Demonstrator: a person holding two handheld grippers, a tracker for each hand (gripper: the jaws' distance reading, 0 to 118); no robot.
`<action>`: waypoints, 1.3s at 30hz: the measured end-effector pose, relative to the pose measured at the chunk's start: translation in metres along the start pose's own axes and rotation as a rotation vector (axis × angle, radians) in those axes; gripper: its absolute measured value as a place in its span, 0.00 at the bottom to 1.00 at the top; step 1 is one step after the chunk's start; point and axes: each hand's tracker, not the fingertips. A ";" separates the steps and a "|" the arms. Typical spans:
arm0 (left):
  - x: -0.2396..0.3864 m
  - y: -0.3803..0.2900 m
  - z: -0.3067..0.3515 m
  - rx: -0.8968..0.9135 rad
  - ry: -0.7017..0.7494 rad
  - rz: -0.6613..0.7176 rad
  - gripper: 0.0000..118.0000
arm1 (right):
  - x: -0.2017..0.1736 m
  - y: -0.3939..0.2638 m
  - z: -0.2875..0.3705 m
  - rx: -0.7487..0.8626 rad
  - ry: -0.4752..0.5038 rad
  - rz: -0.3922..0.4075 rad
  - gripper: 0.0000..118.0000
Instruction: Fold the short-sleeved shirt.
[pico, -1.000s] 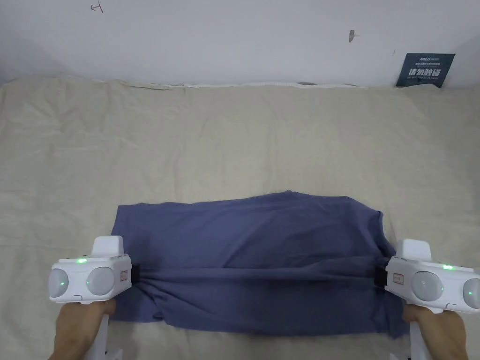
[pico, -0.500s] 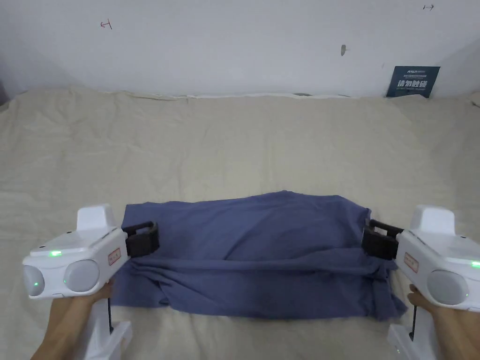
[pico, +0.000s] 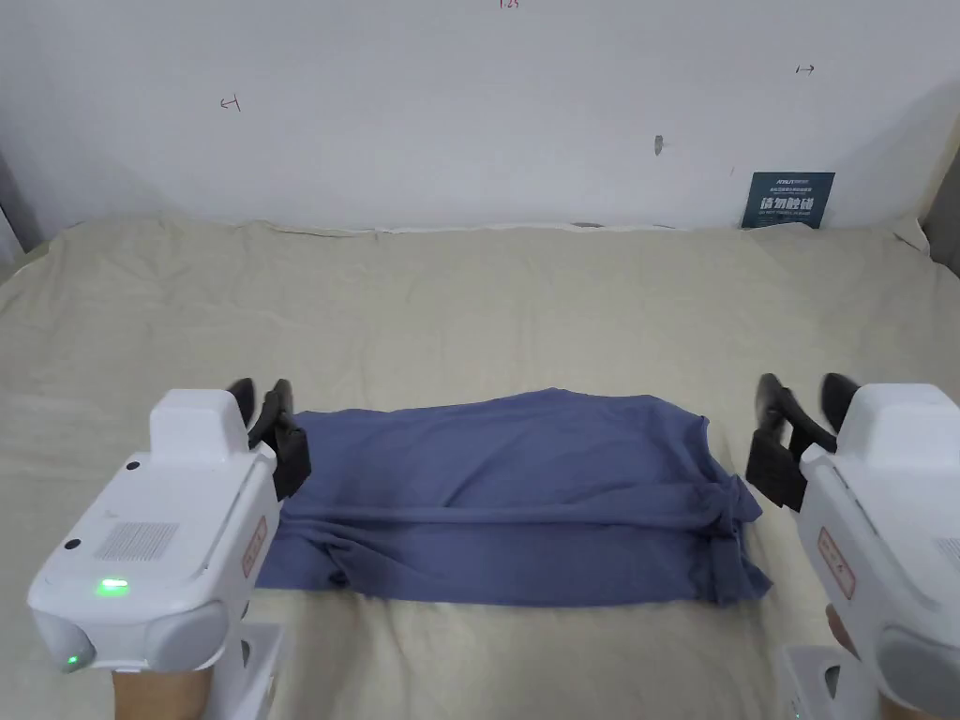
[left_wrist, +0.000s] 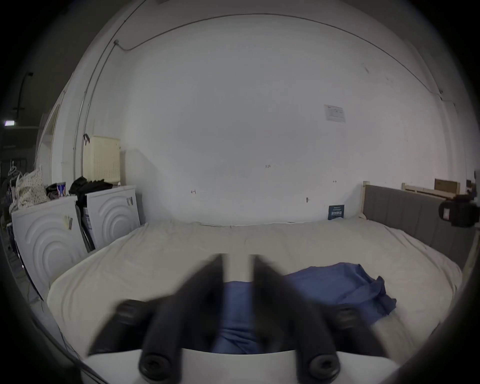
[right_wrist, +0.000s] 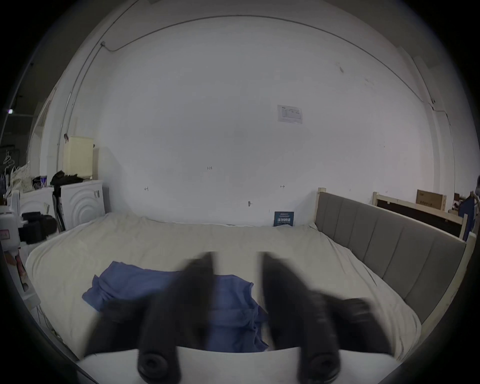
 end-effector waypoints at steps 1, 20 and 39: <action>0.001 -0.002 0.001 -0.006 -0.018 -0.017 0.00 | -0.001 -0.002 0.002 -0.006 -0.006 0.014 0.02; -0.058 -0.072 -0.121 -0.599 -0.082 0.064 0.14 | 0.002 -0.024 -0.031 -0.090 0.014 -0.024 0.01; -0.084 -0.168 -0.164 -0.815 0.011 0.132 0.06 | 0.016 -0.087 -0.115 -0.391 -0.008 -0.083 0.18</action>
